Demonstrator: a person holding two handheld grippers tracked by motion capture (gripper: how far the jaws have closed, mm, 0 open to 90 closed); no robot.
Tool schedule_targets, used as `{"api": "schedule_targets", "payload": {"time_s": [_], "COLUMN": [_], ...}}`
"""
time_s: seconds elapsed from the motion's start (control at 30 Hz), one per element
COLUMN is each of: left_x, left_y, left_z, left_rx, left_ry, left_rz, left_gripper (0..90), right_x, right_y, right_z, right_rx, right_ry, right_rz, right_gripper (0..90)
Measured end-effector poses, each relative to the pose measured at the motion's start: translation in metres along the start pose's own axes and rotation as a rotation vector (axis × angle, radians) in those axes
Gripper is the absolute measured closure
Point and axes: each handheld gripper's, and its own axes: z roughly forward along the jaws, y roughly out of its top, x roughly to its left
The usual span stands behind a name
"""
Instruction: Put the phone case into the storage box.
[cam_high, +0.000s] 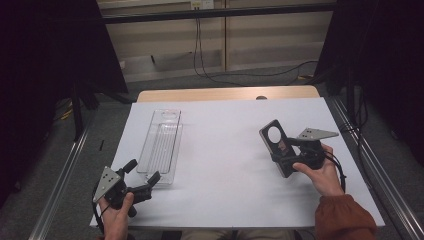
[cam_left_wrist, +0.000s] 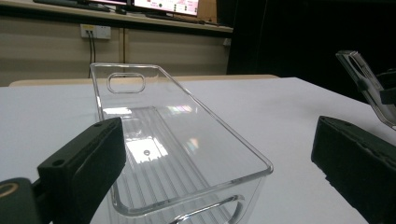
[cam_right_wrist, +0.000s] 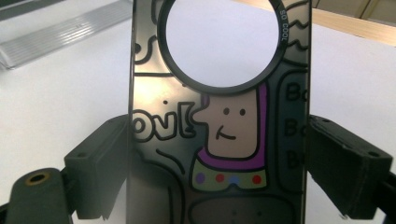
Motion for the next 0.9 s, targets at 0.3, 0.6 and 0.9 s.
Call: {"api": "schedule_targets", "payload": {"time_s": [0.3, 0.6, 0.9], "left_x": [-0.002, -0.002, -0.002], "left_y": [0.001, 0.003, 0.004], "left_z": [0.002, 0.004, 0.007], "left_rx": [0.011, 0.018, 0.034], "left_ry": [-0.018, -0.071, -0.139], "left_rz": [-0.006, -0.018, -0.006], "left_gripper": [3.7, 4.2, 4.6], "right_x": [0.01, 0.023, 0.035], "right_y": [-0.002, -0.002, -0.003], "right_z": [0.002, 0.007, 0.008], "right_rx": [-0.053, -0.084, -0.106], "right_ry": [0.056, 0.108, 0.149], "right_rz": [-0.016, -0.022, -0.03], "right_gripper": [12.3, 12.3, 12.2]}}
